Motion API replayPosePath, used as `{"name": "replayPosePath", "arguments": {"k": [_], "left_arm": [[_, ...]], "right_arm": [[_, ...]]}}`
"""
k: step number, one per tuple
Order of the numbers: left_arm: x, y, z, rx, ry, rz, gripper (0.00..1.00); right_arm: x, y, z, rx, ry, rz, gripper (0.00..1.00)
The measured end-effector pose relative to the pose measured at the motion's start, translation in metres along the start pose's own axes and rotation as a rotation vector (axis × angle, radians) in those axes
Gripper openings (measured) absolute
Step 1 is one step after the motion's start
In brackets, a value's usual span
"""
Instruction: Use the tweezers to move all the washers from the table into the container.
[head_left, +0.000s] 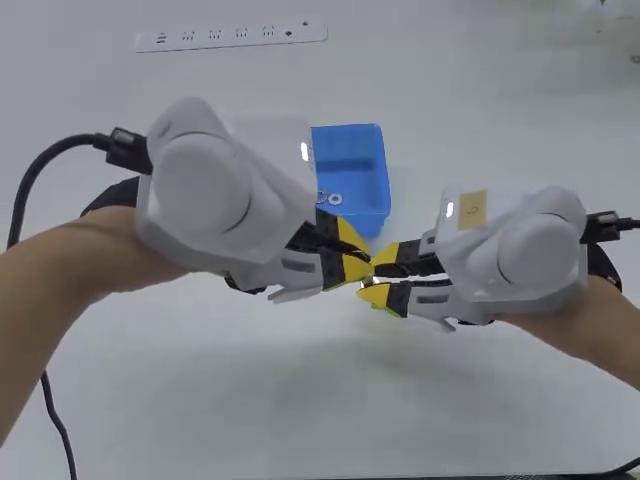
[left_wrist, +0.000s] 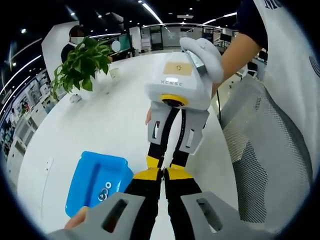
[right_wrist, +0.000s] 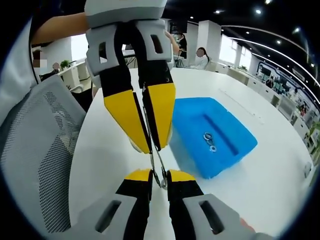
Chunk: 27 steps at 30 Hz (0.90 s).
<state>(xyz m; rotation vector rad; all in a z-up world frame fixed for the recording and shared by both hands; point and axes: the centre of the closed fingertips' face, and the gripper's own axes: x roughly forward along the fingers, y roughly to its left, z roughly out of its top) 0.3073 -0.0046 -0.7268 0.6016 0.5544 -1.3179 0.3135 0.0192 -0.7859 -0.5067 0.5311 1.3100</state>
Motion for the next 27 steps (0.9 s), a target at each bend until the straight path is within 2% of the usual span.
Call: {"name": "replayPosePath", "arguments": {"k": [9,15,21,27], "left_arm": [[0.0037,-0.0021,0.0046,-0.013,-0.015,-0.019,0.07],[0.0072,-0.0031,0.0083,-0.012,-0.021,-0.034,0.07],[0.0084,0.0019,0.0075,-0.017,-0.023,-0.02,0.07],[0.0081,-0.0002,0.0061,-0.027,-0.024,-0.016,0.07]], "right_arm": [[0.0016,0.0004,-0.0071,0.007,0.025,0.018,0.13],[0.0001,-0.0005,-0.0087,0.013,0.02,0.018,0.12],[0.0011,-0.0029,-0.0087,0.012,0.019,0.013,0.1],[0.0016,-0.0019,-0.0084,0.004,0.031,0.019,0.1]]}}
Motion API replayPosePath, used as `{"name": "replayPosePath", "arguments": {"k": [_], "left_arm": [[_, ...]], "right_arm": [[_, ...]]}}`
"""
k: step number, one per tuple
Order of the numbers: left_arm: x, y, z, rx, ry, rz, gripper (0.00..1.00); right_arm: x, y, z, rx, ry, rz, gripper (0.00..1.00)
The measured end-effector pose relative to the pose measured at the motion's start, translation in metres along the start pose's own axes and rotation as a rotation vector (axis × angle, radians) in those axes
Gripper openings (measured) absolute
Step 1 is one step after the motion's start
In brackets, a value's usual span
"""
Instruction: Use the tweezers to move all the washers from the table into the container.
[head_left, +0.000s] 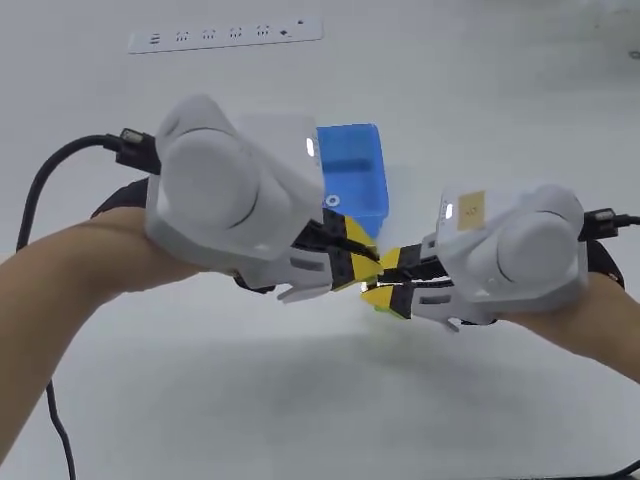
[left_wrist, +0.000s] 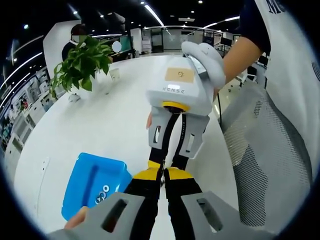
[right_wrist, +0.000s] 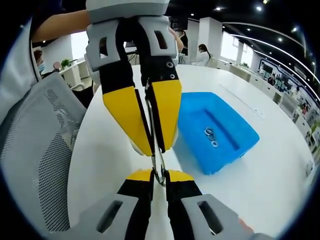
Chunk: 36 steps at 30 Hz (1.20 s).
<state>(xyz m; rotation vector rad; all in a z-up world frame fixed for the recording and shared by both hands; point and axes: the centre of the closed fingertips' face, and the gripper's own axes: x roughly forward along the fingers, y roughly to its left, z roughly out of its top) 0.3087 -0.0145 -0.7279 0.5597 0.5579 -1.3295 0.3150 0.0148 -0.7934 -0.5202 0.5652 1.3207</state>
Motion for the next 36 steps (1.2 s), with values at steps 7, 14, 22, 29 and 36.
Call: {"name": "replayPosePath", "arguments": {"k": [7,14,22,29,36], "left_arm": [[-0.006,-0.001,0.0,0.024,0.01,0.001,0.07],[-0.02,0.002,0.011,0.04,-0.008,0.018,0.07],[-0.048,0.009,0.024,0.086,-0.022,0.065,0.07],[-0.067,0.013,0.039,0.128,-0.031,0.096,0.07],[-0.083,0.018,0.045,0.148,-0.035,0.119,0.07]], "right_arm": [[-0.002,0.003,0.005,0.002,-0.001,-0.006,0.1],[-0.009,0.001,0.025,0.006,-0.022,-0.031,0.1],[-0.02,-0.004,0.054,-0.034,-0.051,-0.07,0.1],[-0.028,-0.009,0.077,-0.058,-0.081,-0.101,0.1],[-0.03,-0.014,0.096,-0.09,-0.1,-0.11,0.1]]}}
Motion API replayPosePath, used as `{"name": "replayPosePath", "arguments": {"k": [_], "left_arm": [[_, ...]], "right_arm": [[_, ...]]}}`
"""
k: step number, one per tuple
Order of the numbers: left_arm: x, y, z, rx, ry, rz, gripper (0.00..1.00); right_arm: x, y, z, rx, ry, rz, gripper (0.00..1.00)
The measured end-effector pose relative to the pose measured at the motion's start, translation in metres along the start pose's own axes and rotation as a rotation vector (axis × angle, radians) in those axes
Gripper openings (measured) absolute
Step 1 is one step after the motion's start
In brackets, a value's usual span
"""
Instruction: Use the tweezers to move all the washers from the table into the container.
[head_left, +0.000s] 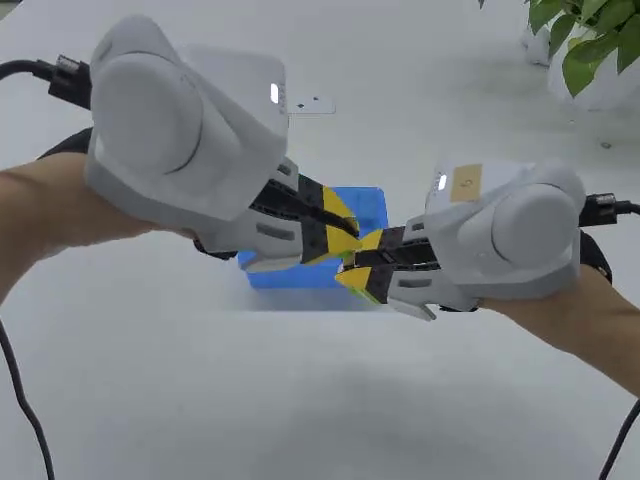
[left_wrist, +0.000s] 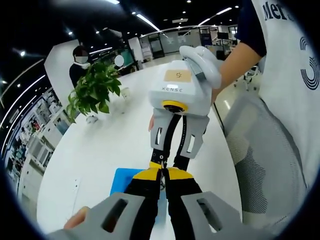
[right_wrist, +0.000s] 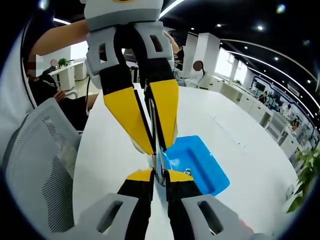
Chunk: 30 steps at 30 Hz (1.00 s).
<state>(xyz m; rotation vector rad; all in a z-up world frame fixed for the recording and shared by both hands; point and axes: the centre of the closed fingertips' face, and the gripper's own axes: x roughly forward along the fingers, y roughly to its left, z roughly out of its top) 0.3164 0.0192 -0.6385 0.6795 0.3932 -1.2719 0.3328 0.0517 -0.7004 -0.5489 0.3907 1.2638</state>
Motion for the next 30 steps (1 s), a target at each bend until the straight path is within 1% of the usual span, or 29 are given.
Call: {"name": "replayPosePath", "arguments": {"k": [3,7,11,12,14,15,16,17,20,22,24,30], "left_arm": [[-0.006,0.006,0.0,0.006,0.001,0.011,0.07],[-0.01,0.015,-0.002,0.013,0.003,0.022,0.07],[-0.011,0.03,-0.003,0.018,0.006,0.045,0.07],[-0.011,0.036,-0.005,0.018,0.009,0.052,0.07],[-0.011,0.043,-0.008,0.014,0.01,0.054,0.07],[-0.009,0.049,-0.011,0.01,0.009,0.058,0.07],[-0.009,0.052,-0.013,0.009,0.009,0.06,0.07],[-0.008,0.056,-0.016,0.006,0.009,0.061,0.07],[-0.006,0.062,-0.023,-0.002,0.014,0.063,0.07],[-0.002,0.07,-0.036,-0.015,0.019,0.062,0.07],[0.001,0.074,-0.046,-0.034,0.026,0.058,0.07],[0.012,0.078,-0.073,-0.076,0.052,0.04,0.07]], "right_arm": [[0.002,-0.004,0.006,-0.01,-0.008,-0.002,0.1],[0.007,-0.013,0.013,-0.022,-0.014,-0.005,0.1],[0.012,-0.025,0.016,-0.026,-0.02,-0.013,0.1],[0.013,-0.029,0.017,-0.028,-0.021,-0.02,0.1],[0.017,-0.036,0.017,-0.021,-0.023,-0.023,0.1],[0.02,-0.04,0.018,-0.017,-0.025,-0.024,0.1],[0.021,-0.042,0.018,-0.017,-0.024,-0.025,0.1],[0.024,-0.045,0.018,-0.017,-0.023,-0.025,0.1],[0.035,-0.051,0.016,-0.014,-0.016,-0.015,0.1],[0.043,-0.053,0.013,-0.011,-0.01,-0.005,0.1],[0.052,-0.055,0.009,0.0,-0.006,0.011,0.1],[0.076,-0.054,-0.006,0.024,0.021,0.052,0.1]]}}
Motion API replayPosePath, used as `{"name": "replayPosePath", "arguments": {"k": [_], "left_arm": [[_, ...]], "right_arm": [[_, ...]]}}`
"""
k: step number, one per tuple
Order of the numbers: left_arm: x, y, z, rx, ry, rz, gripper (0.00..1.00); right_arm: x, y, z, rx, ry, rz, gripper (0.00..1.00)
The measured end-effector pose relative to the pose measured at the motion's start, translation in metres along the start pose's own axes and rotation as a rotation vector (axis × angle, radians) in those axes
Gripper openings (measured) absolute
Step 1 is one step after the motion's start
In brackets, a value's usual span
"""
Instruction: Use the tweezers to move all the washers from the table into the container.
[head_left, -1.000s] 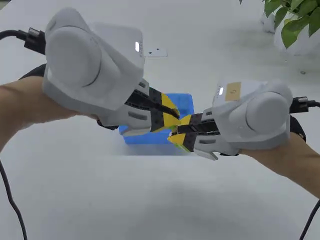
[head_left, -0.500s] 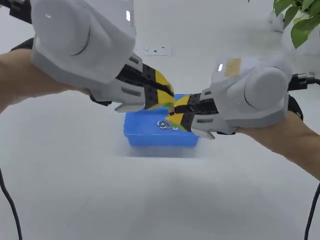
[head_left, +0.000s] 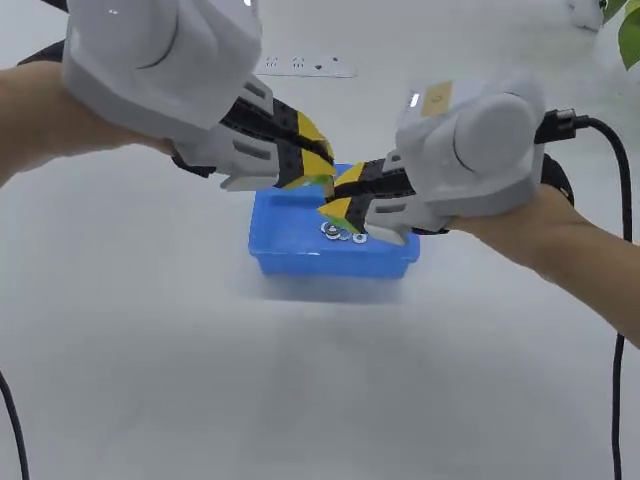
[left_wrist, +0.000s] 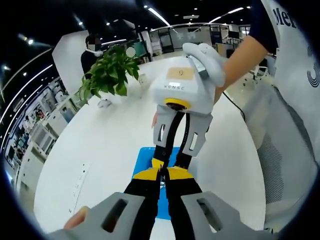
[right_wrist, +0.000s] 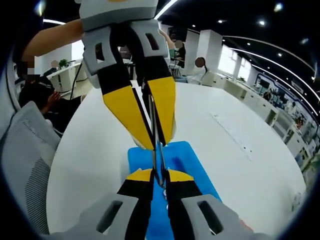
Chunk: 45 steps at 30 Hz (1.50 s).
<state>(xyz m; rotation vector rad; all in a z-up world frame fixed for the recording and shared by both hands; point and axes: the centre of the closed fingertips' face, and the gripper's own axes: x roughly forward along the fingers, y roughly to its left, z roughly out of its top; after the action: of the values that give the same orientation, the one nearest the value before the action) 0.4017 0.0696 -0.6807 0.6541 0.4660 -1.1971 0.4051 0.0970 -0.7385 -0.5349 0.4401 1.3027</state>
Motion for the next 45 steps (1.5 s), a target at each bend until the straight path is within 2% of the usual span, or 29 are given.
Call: {"name": "replayPosePath", "arguments": {"k": [8,19,33,39,45], "left_arm": [[0.015,0.006,-0.023,-0.049,0.014,-0.016,0.07],[0.022,0.001,-0.031,-0.067,0.019,-0.038,0.07],[0.023,-0.001,-0.027,-0.056,0.014,-0.047,0.07],[0.018,-0.004,-0.021,-0.039,0.01,-0.05,0.07],[0.011,-0.002,-0.01,-0.02,-0.001,-0.033,0.07]], "right_arm": [[0.021,-0.002,-0.017,0.035,0.03,0.037,0.1],[0.026,0.0,-0.027,0.047,0.052,0.047,0.11],[0.023,0.0,-0.027,0.034,0.06,0.047,0.11],[0.018,0.002,-0.022,0.014,0.049,0.049,0.11],[0.004,-0.001,-0.012,0.005,0.022,0.023,0.1]]}}
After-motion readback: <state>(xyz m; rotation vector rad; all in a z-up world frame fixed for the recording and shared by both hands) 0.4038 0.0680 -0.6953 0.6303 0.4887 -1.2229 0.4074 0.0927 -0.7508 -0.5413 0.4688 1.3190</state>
